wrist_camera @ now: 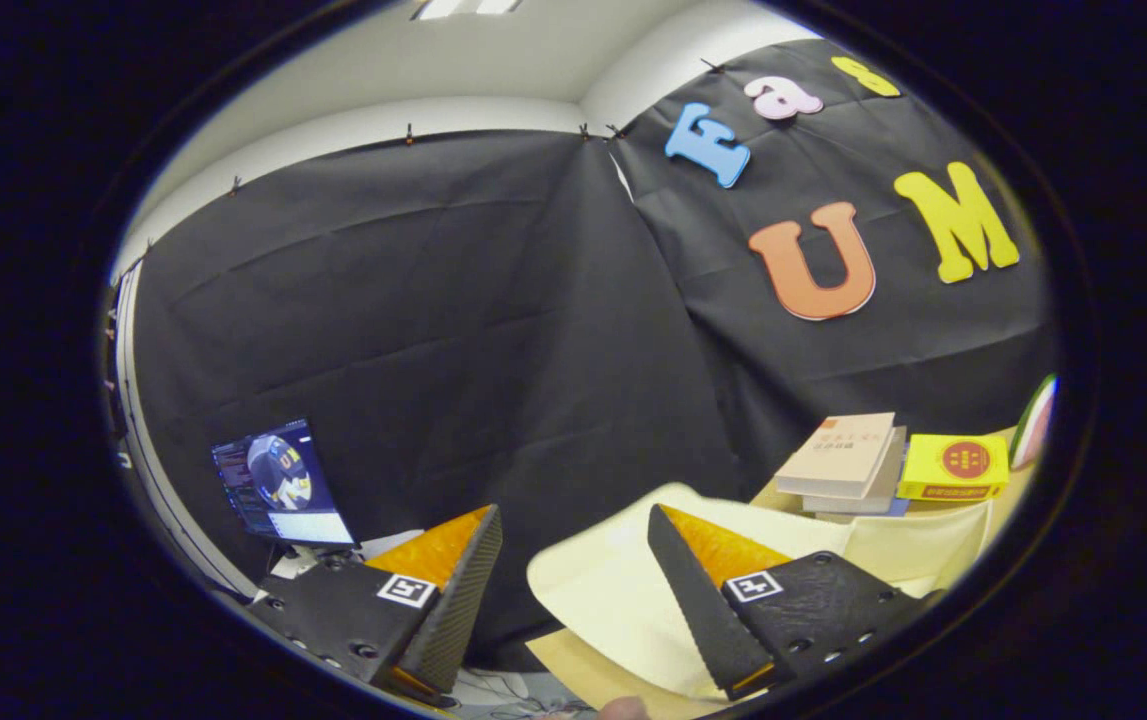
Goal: Open the storage box then place both shoes into the box .Put the left shoe in first, then the right shoe, with the right side of both shoes facing outward in a uniform manner.
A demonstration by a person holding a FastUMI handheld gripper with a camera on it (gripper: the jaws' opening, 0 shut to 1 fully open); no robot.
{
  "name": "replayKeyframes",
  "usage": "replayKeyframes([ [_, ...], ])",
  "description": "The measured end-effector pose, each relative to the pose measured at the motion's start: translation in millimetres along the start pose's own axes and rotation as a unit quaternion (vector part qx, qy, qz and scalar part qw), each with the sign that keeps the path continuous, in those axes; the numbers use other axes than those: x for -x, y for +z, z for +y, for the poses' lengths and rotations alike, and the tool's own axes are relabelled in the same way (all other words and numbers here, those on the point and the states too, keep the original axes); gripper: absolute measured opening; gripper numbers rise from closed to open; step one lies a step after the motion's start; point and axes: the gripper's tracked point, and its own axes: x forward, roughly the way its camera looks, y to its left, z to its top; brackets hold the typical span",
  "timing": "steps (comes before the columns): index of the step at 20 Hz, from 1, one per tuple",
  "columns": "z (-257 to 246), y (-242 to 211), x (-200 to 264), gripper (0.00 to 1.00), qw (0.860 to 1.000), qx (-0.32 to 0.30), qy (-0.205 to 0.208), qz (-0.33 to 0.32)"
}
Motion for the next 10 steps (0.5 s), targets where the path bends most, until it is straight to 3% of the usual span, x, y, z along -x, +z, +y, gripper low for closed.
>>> replayKeyframes([
  [5, -36, 20, 39, 0.94, 0.994, 0.035, -0.078, -0.067],
  [10, -109, 39, 122, 0.95, 0.98, 0.046, -0.167, -0.102],
])
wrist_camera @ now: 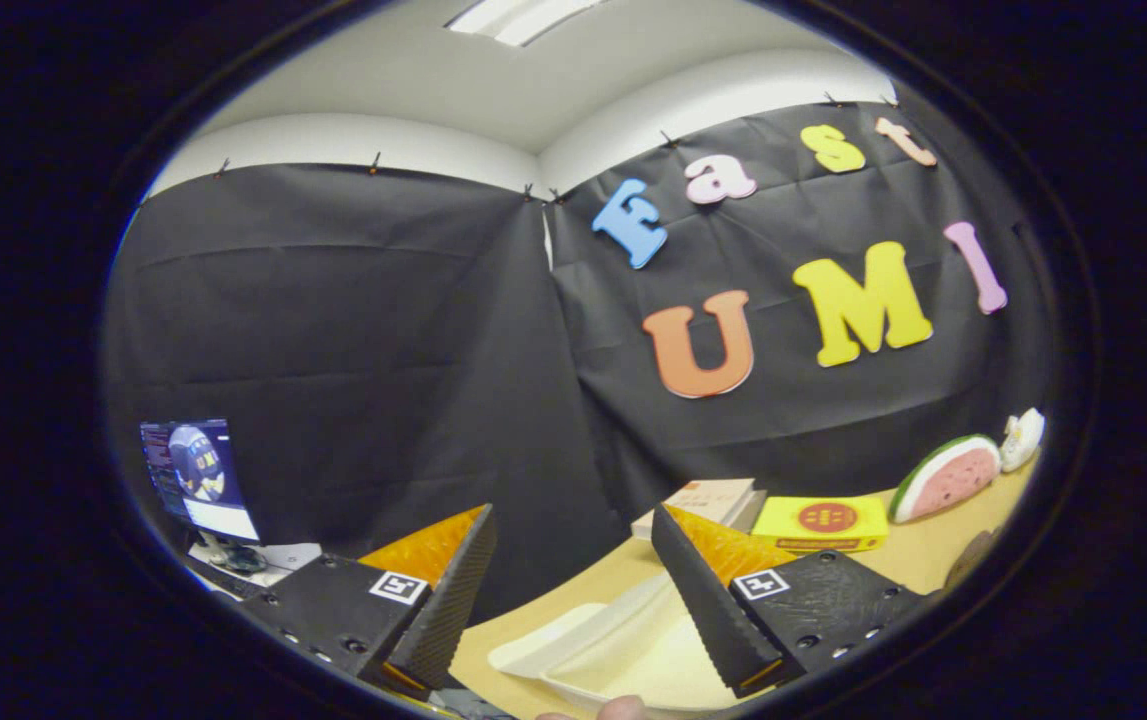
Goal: Open the storage box then place both shoes into the box .Put the left shoe in first, then the right shoe, with the right side of both shoes facing outward in a uniform manner.
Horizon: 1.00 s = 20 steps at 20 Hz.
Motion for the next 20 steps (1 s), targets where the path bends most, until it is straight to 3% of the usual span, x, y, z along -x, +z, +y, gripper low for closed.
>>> replayKeyframes([
  [7, -167, 24, 91, 0.95, 0.994, 0.029, -0.11, 0.002],
  [11, -270, 16, 148, 0.95, 0.981, 0.056, -0.18, 0.033],
  [16, -364, -43, 191, 0.96, 0.962, 0.048, -0.231, 0.138],
  [20, -419, -103, 205, 0.96, 0.934, 0.032, -0.272, 0.227],
])
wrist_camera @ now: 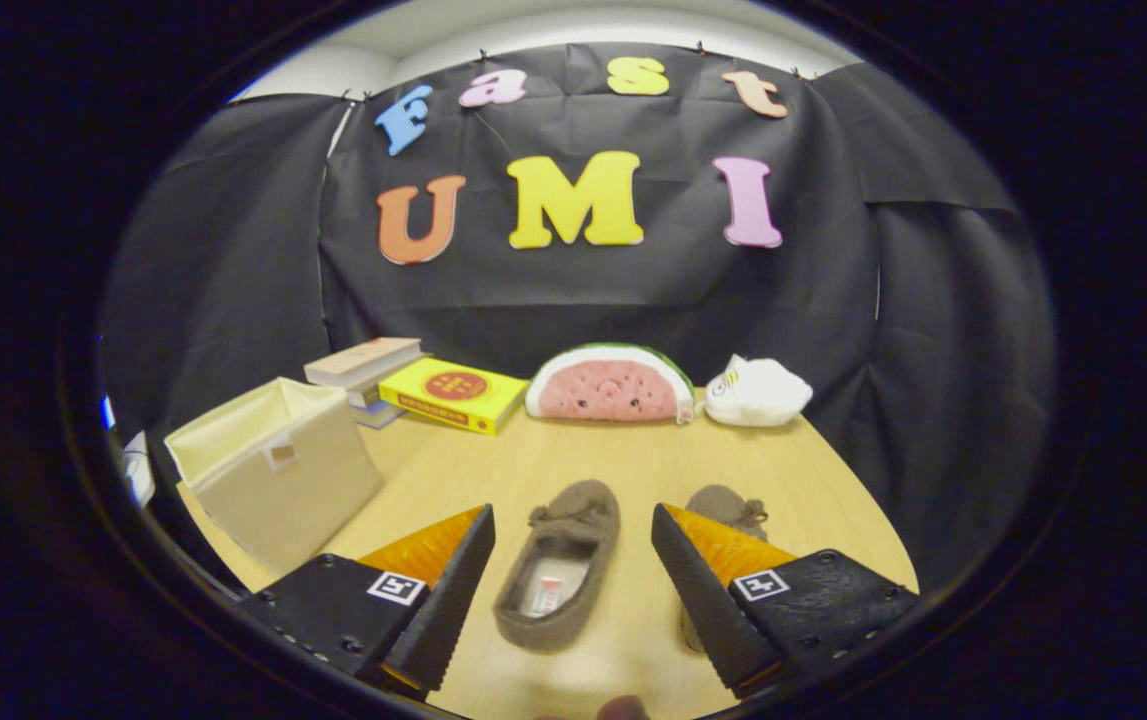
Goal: Open the storage box then place both shoes into the box .Put the left shoe in first, then the right shoe, with the right side of both shoes facing outward in a uniform manner.
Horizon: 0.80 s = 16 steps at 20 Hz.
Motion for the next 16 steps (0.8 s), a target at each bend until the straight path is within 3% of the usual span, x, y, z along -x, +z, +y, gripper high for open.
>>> replayKeyframes([
  [7, -5, -57, -67, 0.95, 0.992, -0.059, -0.002, 0.11],
  [13, 3, -76, -90, 0.4, 0.983, -0.11, -0.006, 0.149],
  [14, -3, -74, -91, 0.29, 0.983, -0.113, -0.023, 0.145],
  [16, 1, -73, -89, 0.06, 0.98, -0.128, -0.02, 0.148],
])
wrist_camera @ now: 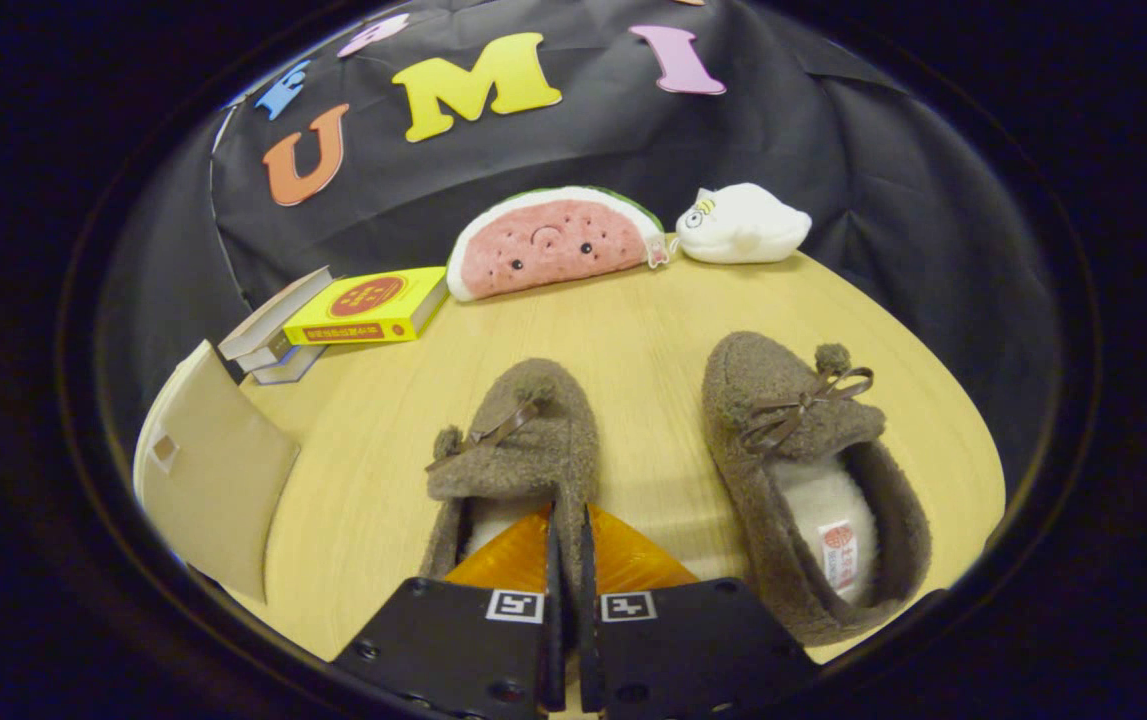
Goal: Open the storage box then place both shoes into the box .Put the left shoe in first, then the right shoe, with the right side of both shoes facing outward in a uniform manner.
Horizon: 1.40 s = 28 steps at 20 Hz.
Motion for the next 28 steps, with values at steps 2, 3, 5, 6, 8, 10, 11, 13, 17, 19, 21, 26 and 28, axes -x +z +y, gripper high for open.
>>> replayKeyframes([
  [2, 4, -2, 6, 0.01, 0.999, -0.036, 0.012, 0.004],
  [3, 10, -6, 9, 0.0, 0.998, -0.051, 0.024, 0.01],
  [5, 25, -11, 21, 0.0, 0.996, -0.078, 0.044, 0.019],
  [6, 35, -12, 27, 0.0, 0.995, -0.085, 0.053, 0.02],
  [8, 61, -9, 45, 0.0, 0.993, -0.094, 0.073, 0.014],
  [10, 95, 1, 67, 0.0, 0.99, -0.102, 0.093, 0.004],
  [11, 114, 9, 78, 0.0, 0.989, -0.106, 0.102, -0.001],
  [13, 155, 29, 102, 0.0, 0.986, -0.106, 0.124, -0.016],
  [17, 243, 60, 133, 0.0, 0.982, -0.1, 0.156, -0.027],
  [19, 293, 68, 140, 0.0, 0.978, -0.117, 0.17, -0.025],
  [21, 332, 66, 137, 0.0, 0.976, -0.134, 0.17, -0.014],
  [26, 402, 13, 102, 0.0, 0.971, -0.174, 0.154, 0.052],
  [28, 417, -10, 90, 0.0, 0.969, -0.183, 0.144, 0.076],
])
